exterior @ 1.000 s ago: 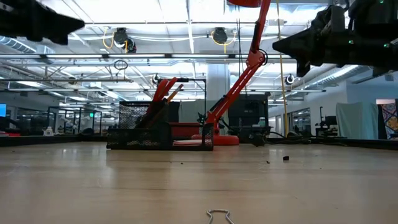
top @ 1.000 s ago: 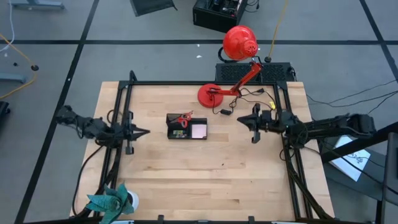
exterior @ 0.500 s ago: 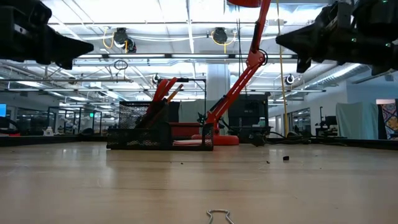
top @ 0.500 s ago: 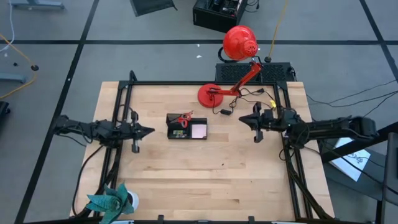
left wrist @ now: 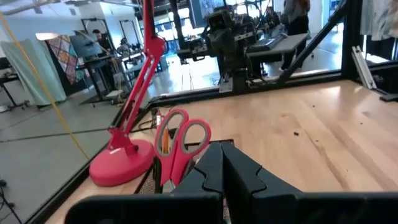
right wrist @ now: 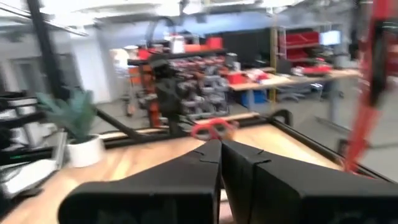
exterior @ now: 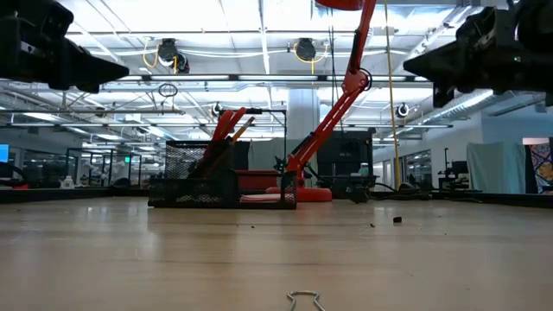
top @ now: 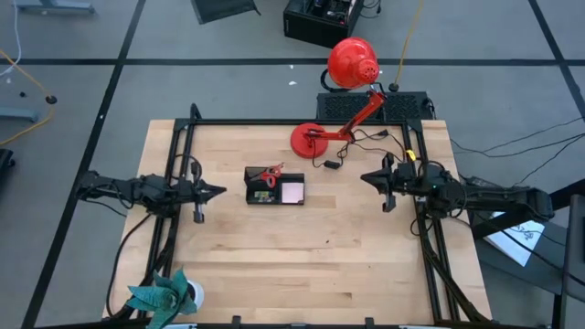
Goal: Pick and place office supplies into organizer
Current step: Return to Home Position
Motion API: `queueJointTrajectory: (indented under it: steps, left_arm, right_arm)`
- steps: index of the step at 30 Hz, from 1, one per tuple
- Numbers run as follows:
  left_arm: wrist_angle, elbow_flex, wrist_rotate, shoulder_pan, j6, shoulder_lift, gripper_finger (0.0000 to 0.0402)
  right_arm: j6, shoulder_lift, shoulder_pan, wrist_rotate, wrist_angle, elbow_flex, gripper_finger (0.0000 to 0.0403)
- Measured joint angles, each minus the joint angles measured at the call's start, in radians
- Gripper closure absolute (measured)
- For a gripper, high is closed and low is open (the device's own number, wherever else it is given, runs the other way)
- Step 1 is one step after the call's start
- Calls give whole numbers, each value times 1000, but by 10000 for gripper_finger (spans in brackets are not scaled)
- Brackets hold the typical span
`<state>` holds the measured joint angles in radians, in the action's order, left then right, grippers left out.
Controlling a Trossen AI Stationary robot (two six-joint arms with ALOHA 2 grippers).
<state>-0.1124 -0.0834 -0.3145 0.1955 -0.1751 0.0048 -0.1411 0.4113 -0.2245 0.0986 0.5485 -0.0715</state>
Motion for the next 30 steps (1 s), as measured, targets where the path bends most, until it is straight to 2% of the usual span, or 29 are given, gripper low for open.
queueJointTrajectory:
  steps: [5,8,14,24,30]
  left_arm:
    - [-25,0,0,0,29,0,401]
    - [-27,0,0,0,37,0,401]
    - [-28,0,7,0,47,0,401]
    - [-73,0,28,0,80,0,396]
    - [-73,0,28,0,102,0,400]
  right_arm:
    - [22,-67,2,-123,-159,0,403]
    - [34,-85,20,-121,-189,0,403]
    - [66,-92,63,-69,-118,48,403]
    - [48,-92,65,-70,-113,53,403]
    - [-17,-92,69,-71,-92,55,403]
